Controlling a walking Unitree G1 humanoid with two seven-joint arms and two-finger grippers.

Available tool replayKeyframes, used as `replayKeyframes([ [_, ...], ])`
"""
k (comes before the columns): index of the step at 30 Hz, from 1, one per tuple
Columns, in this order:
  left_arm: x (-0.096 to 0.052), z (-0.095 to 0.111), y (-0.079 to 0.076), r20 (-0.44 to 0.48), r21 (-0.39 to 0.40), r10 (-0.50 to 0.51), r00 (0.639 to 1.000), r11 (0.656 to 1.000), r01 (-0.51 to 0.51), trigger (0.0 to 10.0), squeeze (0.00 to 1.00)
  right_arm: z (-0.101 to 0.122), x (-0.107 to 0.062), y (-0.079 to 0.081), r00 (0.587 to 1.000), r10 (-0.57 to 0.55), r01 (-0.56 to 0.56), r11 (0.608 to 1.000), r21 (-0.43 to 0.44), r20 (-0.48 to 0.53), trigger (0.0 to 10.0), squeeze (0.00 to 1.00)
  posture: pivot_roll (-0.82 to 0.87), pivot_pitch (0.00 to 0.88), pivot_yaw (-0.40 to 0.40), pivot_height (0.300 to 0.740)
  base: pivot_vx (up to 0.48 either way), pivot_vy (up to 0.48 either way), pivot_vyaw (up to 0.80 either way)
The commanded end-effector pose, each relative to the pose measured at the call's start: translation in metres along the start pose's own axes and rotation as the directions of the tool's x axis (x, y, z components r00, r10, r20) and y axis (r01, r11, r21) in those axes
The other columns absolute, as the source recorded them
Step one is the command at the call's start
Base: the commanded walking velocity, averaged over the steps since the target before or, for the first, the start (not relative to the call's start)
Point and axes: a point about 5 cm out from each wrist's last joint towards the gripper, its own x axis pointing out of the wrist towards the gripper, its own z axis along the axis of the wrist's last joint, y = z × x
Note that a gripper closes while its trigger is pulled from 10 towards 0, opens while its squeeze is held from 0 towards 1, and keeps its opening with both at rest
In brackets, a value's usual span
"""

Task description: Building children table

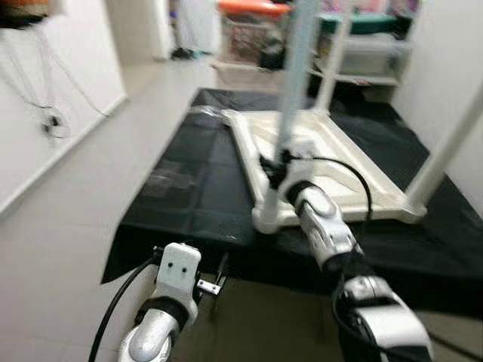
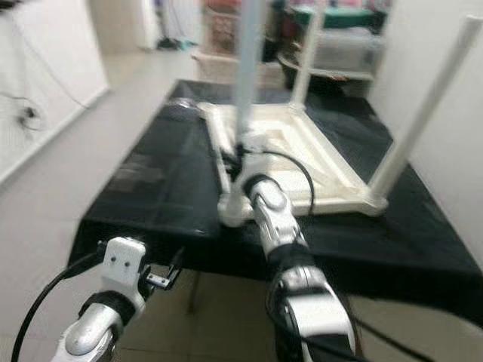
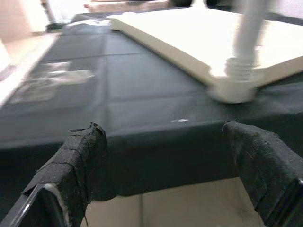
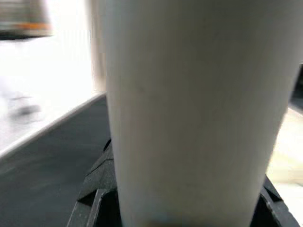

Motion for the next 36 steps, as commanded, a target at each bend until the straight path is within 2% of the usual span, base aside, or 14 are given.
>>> replayKeyframes([
  [1, -0.003, -0.004, -0.008, -0.014, -0.009, -0.021, 1.0, 1.0, 0.021, 10.0, 0.0, -0.019, -0.019, -0.013, 0.957, -0.278, 0.278, 0.961, -0.002, -0.081, 0.0, 0.0, 0.11, 0.014, -0.061, 0.74, 0.0, 0.0, 0.0],
  [8, -0.006, -0.007, -0.015, -0.024, -0.015, -0.039, 0.999, 0.999, 0.039, 10.0, 0.0, -0.021, -0.024, 0.012, 0.929, -0.348, 0.357, 0.932, 0.059, -0.125, 0.0, 0.0, 0.11, 0.02, -0.07, 0.74, 0.0, 0.0, 0.0],
  [9, -0.005, -0.007, -0.015, -0.025, -0.019, -0.038, 0.999, 0.999, 0.037, 10.0, 0.0, -0.02, -0.021, 0.022, 0.938, -0.32, 0.332, 0.94, 0.082, -0.133, 9.9, 0.0, 0.11, 0.021, -0.07, 0.74, 0.0, 0.0, 0.0],
  [12, -0.005, -0.007, -0.015, -0.025, -0.024, -0.036, 0.999, 0.999, 0.036, 10.0, 0.0, -0.016, -0.016, 0.036, 0.964, -0.243, 0.255, 0.961, 0.107, -0.112, 10.0, 0.0, 0.11, 0.026, -0.073, 0.74, 0.0, 0.0, 0.0],
  [13, -0.005, -0.007, -0.015, -0.026, -0.026, -0.037, 0.999, 0.999, 0.036, 10.0, 0.0, -0.014, -0.013, 0.042, 0.977, -0.192, 0.203, 0.973, 0.113, -0.097, 10.0, 1.0, 0.1, 0.03, -0.077, 0.74, 0.0, 0.0, 0.0],
  [17, -0.005, -0.007, -0.016, -0.026, -0.029, -0.038, 0.999, 0.999, 0.038, 10.0, 0.0, -0.011, -0.011, 0.045, 0.987, -0.142, 0.149, 0.984, 0.102, -0.072, 10.0, 1.0, 0.1, 0.032, -0.076, 0.74, 0.0, 0.0, 0.0],
  [18, -0.005, -0.007, -0.017, -0.027, -0.031, -0.038, 0.999, 0.999, 0.038, 10.0, 0.0, -0.007, -0.009, 0.043, 0.992, -0.11, 0.116, 0.988, 0.103, -0.058, 10.0, 0.0, 0.1, 0.034, -0.08, 0.74, 0.0, 0.0, 0.0],
  [26, -0.005, -0.007, -0.017, -0.026, -0.034, -0.037, 0.999, 0.999, 0.036, 10.0, 0.0, 0.007, 0.004, 0.027, 0.997, 0.071, -0.073, 0.993, 0.095, 0.031, 10.0, 0.0, 0.1, 0.04, -0.078, 0.74, 0.0, 0.0, 0.0],
  [29, -0.005, -0.007, -0.017, -0.025, -0.034, -0.037, 0.999, 0.999, 0.036, 10.0, 0.0, 0.013, 0.01, 0.024, 0.959, 0.278, -0.282, 0.951, 0.128, 0.045, 10.0, 0.0, 0.09, 0.046, -0.073, 0.74, 0.0, 0.0, 0.0],
  [30, -0.004, -0.007, -0.017, -0.025, -0.035, -0.037, 0.999, 0.999, 0.036, 10.0, 0.0, 0.016, 0.01, 0.024, 0.931, 0.363, -0.366, 0.92, 0.139, 0.047, 10.0, 0.0, 0.1, 0.047, -0.074, 0.74, 0.0, 0.0, 0.0],
  [32, -0.004, -0.006, -0.017, -0.024, -0.034, -0.04, 0.999, 0.999, 0.039, 10.0, 0.0, 0.018, 0.009, 0.027, 0.836, 0.548, -0.546, 0.825, 0.143, 0.028, 10.0, 0.0, 0.09, 0.048, -0.073, 0.74, 0.0, 0.0, 0.0],
  [33, -0.004, -0.006, -0.017, -0.024, -0.035, -0.04, 0.999, 0.999, 0.039, 10.0, 0.0, 0.018, 0.007, 0.032, 0.75, 0.661, -0.654, 0.741, 0.151, 0.007, 10.0, 0.0, 0.1, 0.05, -0.073, 0.74, 0.0, 0.0, 0.0],
  [35, -0.004, -0.007, -0.017, -0.025, -0.037, -0.04, 0.999, 0.999, 0.039, 10.0, 0.0, 0.018, 0.003, 0.037, 0.637, 0.771, -0.758, 0.63, 0.169, -0.017, 10.0, 0.0, 0.1, 0.05, -0.073, 0.74, 0.0, 0.0, 0.0],
  [36, -0.004, -0.007, -0.017, -0.025, -0.037, -0.04, 0.999, 0.999, 0.039, 10.0, 0.0, 0.018, 0.003, 0.037, 0.637, 0.771, -0.758, 0.63, 0.169, -0.017, 10.0, 0.0, 0.1, 0.05, -0.073, 0.74, 0.0, 0.0, 0.0],
])
